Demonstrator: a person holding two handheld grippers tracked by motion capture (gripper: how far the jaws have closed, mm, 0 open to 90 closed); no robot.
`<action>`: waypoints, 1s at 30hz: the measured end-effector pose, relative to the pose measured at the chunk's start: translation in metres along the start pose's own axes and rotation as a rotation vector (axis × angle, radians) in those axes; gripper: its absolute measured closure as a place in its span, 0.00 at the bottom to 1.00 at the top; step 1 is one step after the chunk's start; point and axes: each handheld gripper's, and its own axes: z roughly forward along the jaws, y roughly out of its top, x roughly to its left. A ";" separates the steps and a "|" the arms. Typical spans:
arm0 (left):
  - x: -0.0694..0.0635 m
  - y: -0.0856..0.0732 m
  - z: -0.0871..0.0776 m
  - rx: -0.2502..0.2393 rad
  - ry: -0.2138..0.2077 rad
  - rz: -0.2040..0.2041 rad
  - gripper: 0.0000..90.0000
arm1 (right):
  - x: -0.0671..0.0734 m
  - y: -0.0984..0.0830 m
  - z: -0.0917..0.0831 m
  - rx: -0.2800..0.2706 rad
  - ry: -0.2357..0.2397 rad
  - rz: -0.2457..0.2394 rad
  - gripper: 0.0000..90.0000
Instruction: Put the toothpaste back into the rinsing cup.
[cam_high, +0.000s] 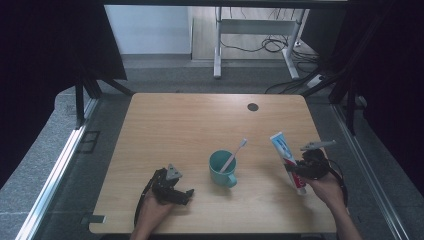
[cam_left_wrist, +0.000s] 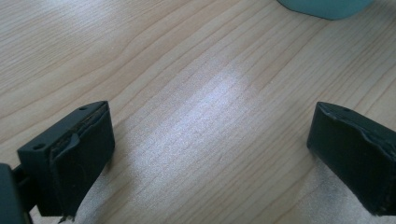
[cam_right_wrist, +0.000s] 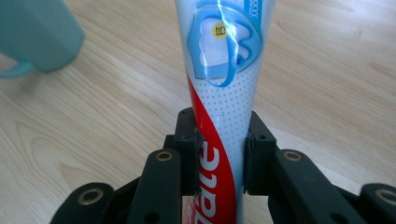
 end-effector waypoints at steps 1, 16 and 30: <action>0.000 0.000 0.000 0.000 0.000 0.000 0.01 | 0.002 0.000 -0.001 -0.011 0.000 -0.004 0.80; 0.000 0.000 0.000 0.000 0.001 -0.001 0.01 | 0.020 -0.006 -0.007 -0.171 0.024 -0.043 0.80; 0.000 0.000 0.000 0.000 0.002 -0.001 0.01 | 0.034 -0.008 -0.011 -0.264 0.037 -0.082 0.80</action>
